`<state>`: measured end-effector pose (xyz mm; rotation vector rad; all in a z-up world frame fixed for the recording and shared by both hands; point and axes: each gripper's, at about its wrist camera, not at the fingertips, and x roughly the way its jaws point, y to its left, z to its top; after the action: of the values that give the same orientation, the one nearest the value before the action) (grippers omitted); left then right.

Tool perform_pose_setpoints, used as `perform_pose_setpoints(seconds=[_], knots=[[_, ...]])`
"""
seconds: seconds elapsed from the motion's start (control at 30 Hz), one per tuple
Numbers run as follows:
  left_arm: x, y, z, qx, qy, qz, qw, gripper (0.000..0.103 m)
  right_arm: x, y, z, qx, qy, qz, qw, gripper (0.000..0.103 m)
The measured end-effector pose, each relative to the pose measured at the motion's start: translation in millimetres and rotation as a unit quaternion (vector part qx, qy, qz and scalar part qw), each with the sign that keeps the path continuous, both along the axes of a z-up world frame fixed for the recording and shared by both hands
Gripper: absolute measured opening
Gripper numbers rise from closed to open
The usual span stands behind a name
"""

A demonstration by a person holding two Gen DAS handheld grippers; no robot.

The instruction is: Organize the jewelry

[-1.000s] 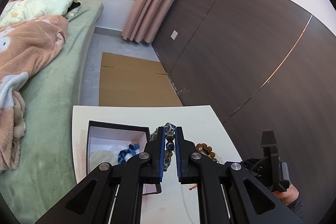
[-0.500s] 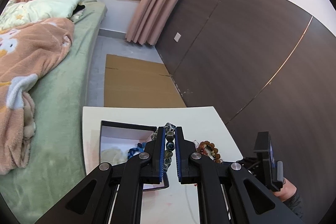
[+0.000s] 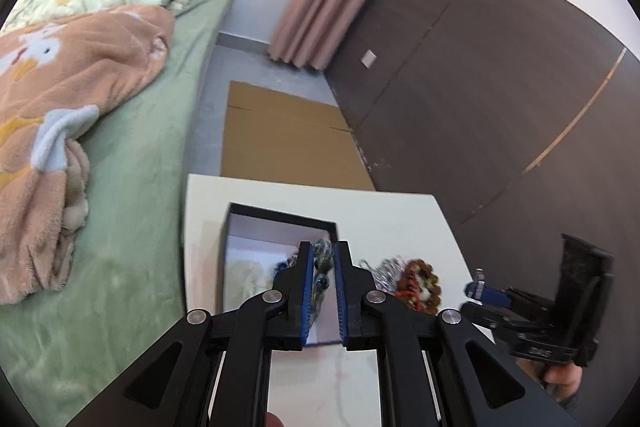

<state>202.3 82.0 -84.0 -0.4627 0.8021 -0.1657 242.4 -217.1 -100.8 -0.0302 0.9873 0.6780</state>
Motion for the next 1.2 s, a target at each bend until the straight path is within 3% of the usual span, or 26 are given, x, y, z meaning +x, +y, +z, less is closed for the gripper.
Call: perform_pose_setpoints(seconds=[0.07, 0.1, 0.17, 0.4, 0.73, 0.77, 0.9, 1.0, 1.07, 1.2], knots=[[-1, 5, 2, -0.004, -0.009, 0.008, 0.9999, 0.062, 0, 4, 4, 0.024, 0.0, -0.001, 1.0, 0.051], [-2, 8, 4, -0.01, -0.014, 0.011, 0.9998, 0.103, 1, 7, 7, 0.035, -0.001, -0.001, 0.999, 0.051], [-8, 16, 10, -0.02, -0.037, 0.031, 0.9986, 0.102, 1, 16, 10, 0.052, -0.002, 0.0, 0.999, 0.051], [-9, 39, 10, -0.028, -0.035, 0.064, 0.9969, 0.102, 4, 54, 8, 0.095, 0.007, 0.017, 0.995, 0.051], [-6, 59, 11, -0.01, -0.031, 0.091, 0.9953, 0.102, 17, 103, -8, 0.152, 0.044, 0.033, 0.987, 0.052], [-6, 60, 11, -0.01, -0.031, 0.091, 0.9953, 0.102, 18, 105, -11, 0.148, 0.056, 0.033, 0.987, 0.055], [-9, 59, 13, -0.004, -0.041, 0.088, 0.9953, 0.102, 26, 92, -18, 0.147, 0.081, -0.002, 0.986, 0.088], [-9, 54, 15, 0.003, -0.047, 0.078, 0.9958, 0.102, 27, 73, -12, 0.153, 0.072, -0.022, 0.985, 0.09], [-9, 47, 16, 0.006, -0.053, 0.067, 0.9963, 0.102, 26, 59, -6, 0.157, 0.06, -0.039, 0.985, 0.098], [-10, 27, 21, 0.039, -0.07, 0.057, 0.9951, 0.102, 25, 27, 2, 0.173, 0.033, -0.085, 0.981, 0.103]])
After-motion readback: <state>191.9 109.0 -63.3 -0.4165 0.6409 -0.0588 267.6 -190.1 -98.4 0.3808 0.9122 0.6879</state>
